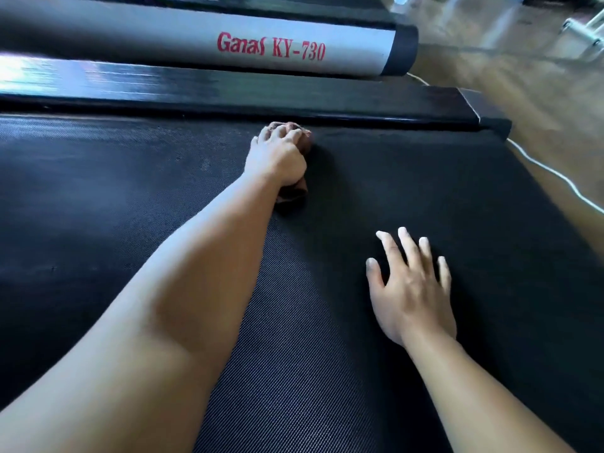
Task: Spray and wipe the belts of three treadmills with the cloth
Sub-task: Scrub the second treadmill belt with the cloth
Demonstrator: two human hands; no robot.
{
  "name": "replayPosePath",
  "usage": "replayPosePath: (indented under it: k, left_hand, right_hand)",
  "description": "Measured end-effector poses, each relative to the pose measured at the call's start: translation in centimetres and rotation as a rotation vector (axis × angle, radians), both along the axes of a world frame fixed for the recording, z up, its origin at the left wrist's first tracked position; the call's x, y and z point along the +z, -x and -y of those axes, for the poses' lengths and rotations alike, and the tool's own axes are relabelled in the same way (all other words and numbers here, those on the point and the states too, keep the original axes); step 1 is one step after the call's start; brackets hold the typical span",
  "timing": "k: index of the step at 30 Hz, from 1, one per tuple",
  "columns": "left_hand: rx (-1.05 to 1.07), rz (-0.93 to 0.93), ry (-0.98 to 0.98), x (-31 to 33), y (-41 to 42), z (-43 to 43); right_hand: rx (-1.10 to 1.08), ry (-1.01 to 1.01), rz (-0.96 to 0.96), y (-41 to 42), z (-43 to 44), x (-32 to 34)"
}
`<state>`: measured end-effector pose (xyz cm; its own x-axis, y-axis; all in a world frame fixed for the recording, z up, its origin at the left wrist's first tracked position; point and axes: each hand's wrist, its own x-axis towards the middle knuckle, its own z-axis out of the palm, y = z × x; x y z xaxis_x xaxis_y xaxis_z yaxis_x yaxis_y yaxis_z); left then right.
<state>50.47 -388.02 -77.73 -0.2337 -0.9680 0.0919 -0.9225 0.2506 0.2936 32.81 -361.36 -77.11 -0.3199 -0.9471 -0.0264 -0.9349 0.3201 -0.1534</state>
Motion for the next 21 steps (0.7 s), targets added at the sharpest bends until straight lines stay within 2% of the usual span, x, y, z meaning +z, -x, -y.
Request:
replayPosePath:
  k: [4, 9, 13, 17, 21]
  left_hand:
    - [-0.268, -0.025, 0.026, 1.5, 4.0, -5.1]
    - [-0.378, -0.044, -0.024, 1.0, 0.5, -10.6]
    - [-0.248, -0.062, -0.012, 0.7, -7.0, -13.6]
    - [0.084, -0.084, 0.000, 0.0, -14.7, -10.9]
    - [0.202, -0.027, 0.037, 0.3, -14.3, -7.1]
  right_hand:
    - [-0.003, -0.010, 0.013, 0.0, 0.1, 0.2]
    - [-0.006, -0.006, 0.014, 0.0, 0.1, 0.2]
    - [-0.004, 0.006, 0.013, 0.1, 0.0, 0.1]
    - [0.002, 0.013, 0.009, 0.1, 0.0, 0.0]
    - [0.001, 0.025, 0.010, 0.1, 0.1, -0.1]
